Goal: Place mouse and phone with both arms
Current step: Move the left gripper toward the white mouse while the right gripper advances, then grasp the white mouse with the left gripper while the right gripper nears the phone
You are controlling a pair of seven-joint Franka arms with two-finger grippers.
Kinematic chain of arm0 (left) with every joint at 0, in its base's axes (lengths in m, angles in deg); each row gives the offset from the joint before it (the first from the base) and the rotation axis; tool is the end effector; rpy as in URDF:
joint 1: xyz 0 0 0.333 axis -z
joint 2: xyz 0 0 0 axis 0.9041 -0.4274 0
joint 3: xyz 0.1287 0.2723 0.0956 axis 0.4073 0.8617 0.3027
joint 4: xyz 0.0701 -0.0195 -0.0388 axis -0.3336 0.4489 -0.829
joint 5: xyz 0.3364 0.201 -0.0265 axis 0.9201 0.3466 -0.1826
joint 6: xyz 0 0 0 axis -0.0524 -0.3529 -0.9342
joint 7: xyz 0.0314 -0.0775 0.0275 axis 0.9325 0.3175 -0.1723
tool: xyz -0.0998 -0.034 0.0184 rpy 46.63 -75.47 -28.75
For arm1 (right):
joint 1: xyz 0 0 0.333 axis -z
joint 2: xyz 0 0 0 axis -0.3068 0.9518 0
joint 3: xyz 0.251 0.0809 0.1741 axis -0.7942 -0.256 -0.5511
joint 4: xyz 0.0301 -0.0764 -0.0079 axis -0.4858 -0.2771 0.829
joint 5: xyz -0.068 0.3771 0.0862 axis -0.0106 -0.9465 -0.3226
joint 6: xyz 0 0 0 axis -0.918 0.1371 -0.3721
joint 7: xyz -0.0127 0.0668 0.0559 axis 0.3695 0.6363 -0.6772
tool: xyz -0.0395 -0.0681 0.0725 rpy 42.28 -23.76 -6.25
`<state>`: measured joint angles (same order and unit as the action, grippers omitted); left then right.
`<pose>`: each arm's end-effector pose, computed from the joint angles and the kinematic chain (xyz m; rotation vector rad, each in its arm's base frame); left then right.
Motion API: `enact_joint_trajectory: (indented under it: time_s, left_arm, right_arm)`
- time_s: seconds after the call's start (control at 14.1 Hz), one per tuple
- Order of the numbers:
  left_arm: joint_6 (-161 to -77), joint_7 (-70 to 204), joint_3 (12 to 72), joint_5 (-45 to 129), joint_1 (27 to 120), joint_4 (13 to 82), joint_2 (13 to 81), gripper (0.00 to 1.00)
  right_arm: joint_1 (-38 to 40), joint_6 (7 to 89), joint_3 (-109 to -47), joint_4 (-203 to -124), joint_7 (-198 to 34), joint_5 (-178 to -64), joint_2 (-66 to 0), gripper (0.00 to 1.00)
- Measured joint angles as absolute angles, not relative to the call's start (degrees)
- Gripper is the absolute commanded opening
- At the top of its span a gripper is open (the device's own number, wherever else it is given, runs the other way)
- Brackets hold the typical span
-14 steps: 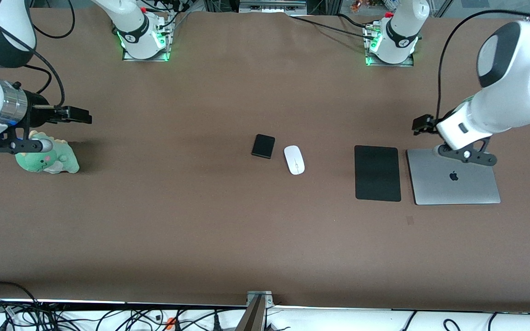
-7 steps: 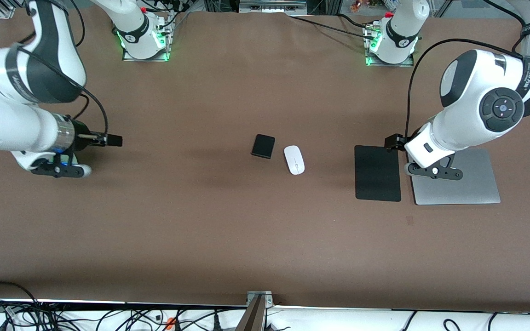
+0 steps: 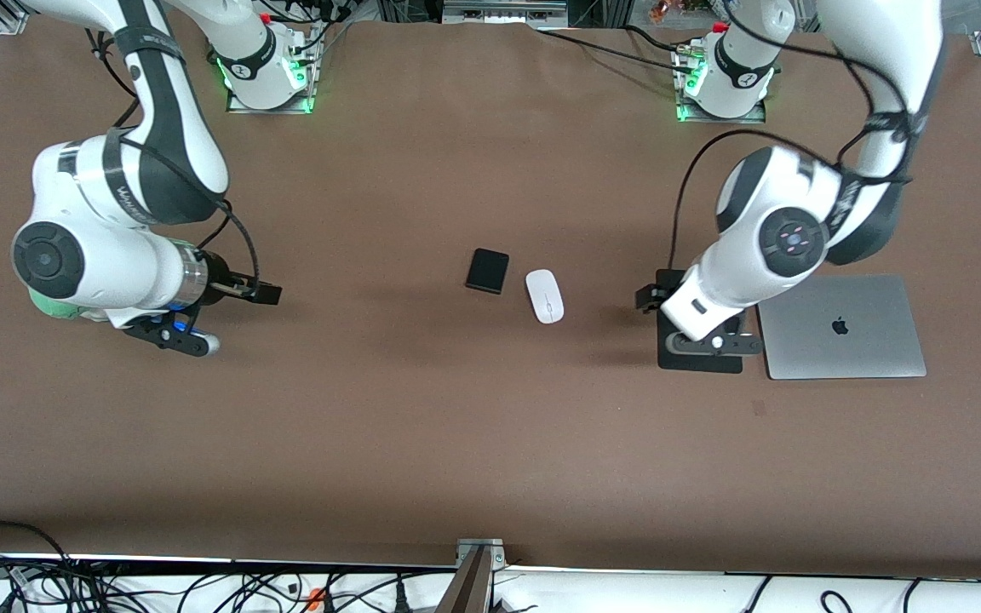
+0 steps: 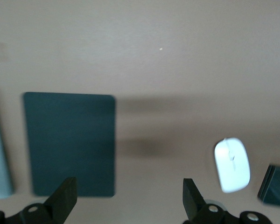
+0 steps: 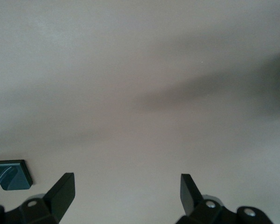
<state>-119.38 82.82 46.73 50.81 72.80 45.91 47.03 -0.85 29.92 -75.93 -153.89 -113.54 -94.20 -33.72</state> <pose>0.6124 -0.2289 0.3348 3.0747 0.0306 -0.1801 0.6256 0.1511 0.4003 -3.0482 0.4672 0.4362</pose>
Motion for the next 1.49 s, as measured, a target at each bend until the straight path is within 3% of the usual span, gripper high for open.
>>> enact_joint_trajectory:
  time_s: [0.78,1.14,1.21,1.35,1.42,1.49]
  left_arm:
    - [-137.2,99.9,46.5,50.8,86.7,46.0,32.7,1.0]
    - [-138.0,102.0,46.5,50.8,88.2,46.0,30.5,0.99]
    - [-138.0,102.0,46.6,50.8,88.2,46.0,30.3,0.72]
    - [-138.0,102.1,46.7,50.8,88.2,46.0,29.9,0.32]
    - [-138.0,102.1,46.7,50.8,88.2,46.0,29.8,0.24]
    - [-138.0,102.2,46.8,50.8,88.1,45.9,29.9,0.23]
  right_arm:
    - [-2.0,31.7,-75.9,-154.3,-114.8,-94.2,-32.6,1.0]
    - [-4.1,32.5,-75.9,-154.3,-115.2,-94.2,-32.6,1.0]
    - [-4.6,32.9,-75.9,-154.3,-115.7,-94.2,-32.6,1.0]
    - [-5.9,33.6,-75.9,-154.3,-116.9,-94.3,-32.6,1.0]
    - [-6.7,34.0,-75.9,-154.3,-117.8,-94.3,-32.5,1.0]
    - [-7.5,34.6,-75.9,-154.3,-119.1,-94.3,-32.3,1.0]
